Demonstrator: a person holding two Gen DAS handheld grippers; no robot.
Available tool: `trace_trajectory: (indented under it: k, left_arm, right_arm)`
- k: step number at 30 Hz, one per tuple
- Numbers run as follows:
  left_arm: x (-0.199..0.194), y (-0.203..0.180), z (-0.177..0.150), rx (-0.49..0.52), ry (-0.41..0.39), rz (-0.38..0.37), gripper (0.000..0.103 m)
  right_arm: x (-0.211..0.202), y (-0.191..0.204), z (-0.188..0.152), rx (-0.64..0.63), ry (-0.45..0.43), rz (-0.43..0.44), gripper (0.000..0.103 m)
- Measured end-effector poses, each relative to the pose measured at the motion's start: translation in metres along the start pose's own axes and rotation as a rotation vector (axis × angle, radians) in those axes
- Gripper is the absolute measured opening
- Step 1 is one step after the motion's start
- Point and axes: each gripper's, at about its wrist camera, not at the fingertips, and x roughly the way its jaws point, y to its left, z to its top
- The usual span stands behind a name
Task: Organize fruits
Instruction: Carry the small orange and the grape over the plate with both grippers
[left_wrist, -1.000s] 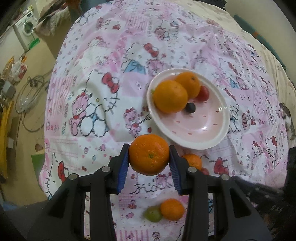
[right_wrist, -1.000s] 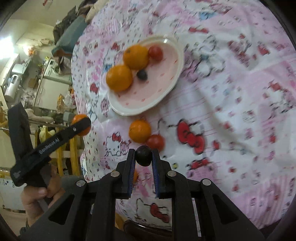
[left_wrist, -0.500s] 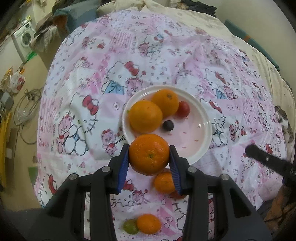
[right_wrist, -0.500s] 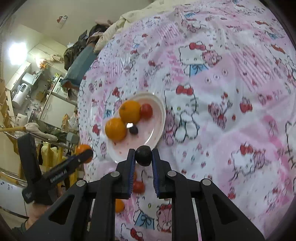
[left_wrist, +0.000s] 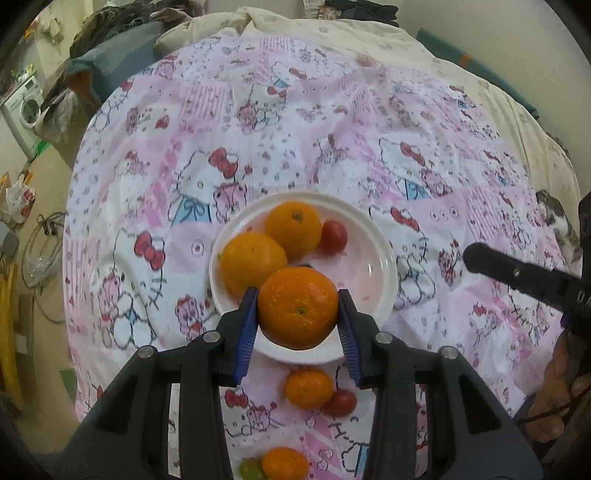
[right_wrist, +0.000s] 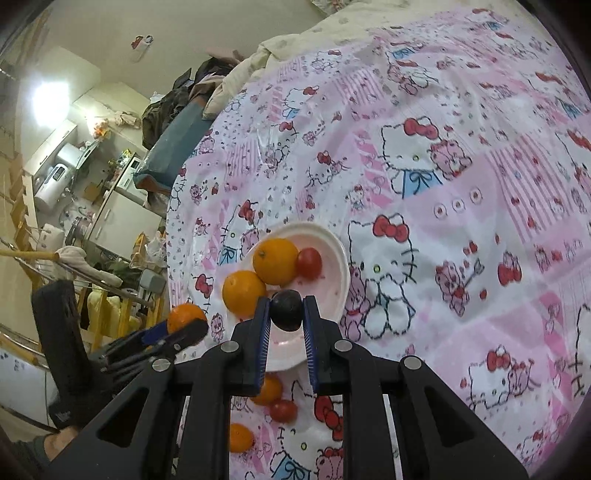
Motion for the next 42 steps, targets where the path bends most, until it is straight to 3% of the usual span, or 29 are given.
trace_trajectory:
  k: [9, 14, 22, 42]
  left_arm:
    - [0.015, -0.010, 0.030, 0.058, 0.001, 0.014, 0.037]
    - [0.037, -0.015, 0.040, 0.074, 0.033, -0.074, 0.037]
    - [0.068, -0.015, 0.035, 0.070, 0.078, -0.093, 0.037]
    - [0.080, -0.013, 0.028, 0.109, 0.106, 0.008, 0.038]
  right_arm:
    - [0.019, -0.007, 0.021, 0.001, 0.017, -0.021, 0.018]
    - [0.034, -0.015, 0.031, 0.021, 0.043, 0.004, 0.018]
    - [0.062, -0.029, 0.040, 0.063, 0.105, 0.026, 0.019]
    - [0.094, -0.028, 0.031, 0.099, 0.178, 0.058, 0.022]
